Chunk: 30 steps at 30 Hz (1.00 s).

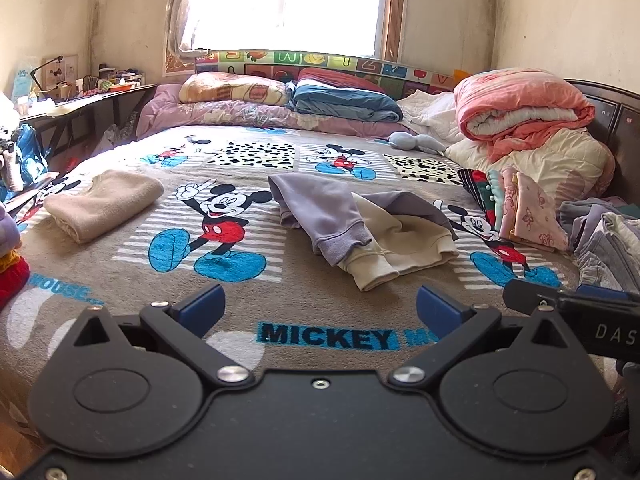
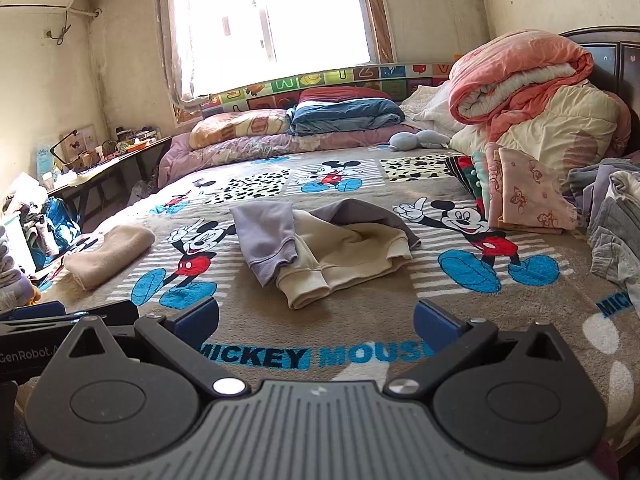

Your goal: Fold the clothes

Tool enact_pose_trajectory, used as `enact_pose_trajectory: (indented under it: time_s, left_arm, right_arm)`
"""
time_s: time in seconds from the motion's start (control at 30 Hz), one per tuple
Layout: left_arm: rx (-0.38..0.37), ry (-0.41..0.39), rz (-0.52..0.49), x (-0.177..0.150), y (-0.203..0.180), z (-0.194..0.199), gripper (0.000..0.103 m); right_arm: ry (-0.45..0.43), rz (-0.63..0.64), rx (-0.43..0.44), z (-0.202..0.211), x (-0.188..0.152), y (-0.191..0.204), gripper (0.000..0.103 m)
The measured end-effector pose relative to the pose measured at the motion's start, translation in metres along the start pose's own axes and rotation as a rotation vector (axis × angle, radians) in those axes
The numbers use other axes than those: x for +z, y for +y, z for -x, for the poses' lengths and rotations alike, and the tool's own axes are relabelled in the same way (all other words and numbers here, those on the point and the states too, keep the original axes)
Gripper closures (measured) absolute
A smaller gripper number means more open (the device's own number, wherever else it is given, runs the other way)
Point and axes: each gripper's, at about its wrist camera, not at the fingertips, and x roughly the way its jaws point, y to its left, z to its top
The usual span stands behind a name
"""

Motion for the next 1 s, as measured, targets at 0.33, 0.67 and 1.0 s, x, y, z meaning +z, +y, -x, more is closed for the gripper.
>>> enact_pose_trajectory:
  time_s: [0.33,0.67,1.0]
  left_arm:
    - [0.013,-0.011,-0.025,-0.0018,0.0021,-0.0011,0.000]
    - [0.011,-0.017,-0.025,-0.0015,0.0014,0.0002,0.000]
    - [0.011,-0.023,-0.027,-0.0036,0.0035,0.0011,0.000]
  right_arm:
    - [-0.008,0.001,0.004,-0.0008,-0.0012,0.0013,0.000]
    - [-0.005,0.001,0.010,0.0016,-0.0006,0.0017,0.000]
    - [0.001,0.001,0.020,0.0020,-0.0006,0.0032,0.000]
